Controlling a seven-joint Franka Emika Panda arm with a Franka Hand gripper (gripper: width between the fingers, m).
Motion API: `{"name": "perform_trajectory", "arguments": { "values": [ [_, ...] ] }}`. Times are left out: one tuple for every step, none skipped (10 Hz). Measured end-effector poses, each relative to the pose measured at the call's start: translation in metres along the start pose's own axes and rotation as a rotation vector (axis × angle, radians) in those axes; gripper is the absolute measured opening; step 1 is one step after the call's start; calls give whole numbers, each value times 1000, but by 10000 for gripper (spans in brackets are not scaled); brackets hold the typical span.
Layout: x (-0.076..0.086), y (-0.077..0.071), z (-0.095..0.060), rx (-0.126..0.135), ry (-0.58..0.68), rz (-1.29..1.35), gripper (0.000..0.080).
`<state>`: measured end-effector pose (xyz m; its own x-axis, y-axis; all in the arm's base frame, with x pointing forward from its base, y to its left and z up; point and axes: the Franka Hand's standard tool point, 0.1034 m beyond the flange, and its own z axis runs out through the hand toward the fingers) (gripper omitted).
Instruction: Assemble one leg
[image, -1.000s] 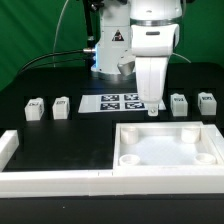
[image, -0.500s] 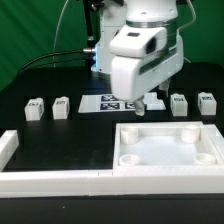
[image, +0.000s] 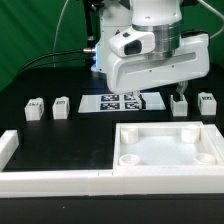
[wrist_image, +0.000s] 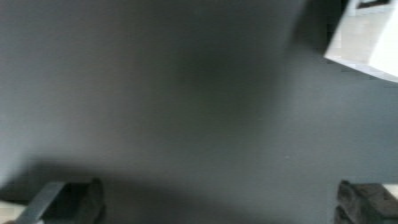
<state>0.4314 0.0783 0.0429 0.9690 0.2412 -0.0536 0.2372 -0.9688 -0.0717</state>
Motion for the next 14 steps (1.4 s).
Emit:
{"name": "perform_trajectory", "arguments": {
  "values": [
    [-5,-11,3,0,1,17,649],
    [-9,-26,5,2,0,41,649],
    [-12,-45,7,4,-6,69,649],
    [-16,-66,10,9,-12,77,649],
    [-17,-81,10,13,-14,82,649],
    [-17,-96,10,15,-14,101,649],
    [-16,-110,10,16,-12,102,649],
    [-13,-118,9,17,-9,89,649],
    [-13,-118,9,16,-17,81,649],
    [-13,-118,9,16,-16,81,649],
    [-13,-118,9,16,-17,82,649],
    [-21,-115,10,3,-104,71,649],
    [-20,-113,10,-1,-183,78,649],
    [-27,-111,10,-1,-335,107,649]
  ]
}}
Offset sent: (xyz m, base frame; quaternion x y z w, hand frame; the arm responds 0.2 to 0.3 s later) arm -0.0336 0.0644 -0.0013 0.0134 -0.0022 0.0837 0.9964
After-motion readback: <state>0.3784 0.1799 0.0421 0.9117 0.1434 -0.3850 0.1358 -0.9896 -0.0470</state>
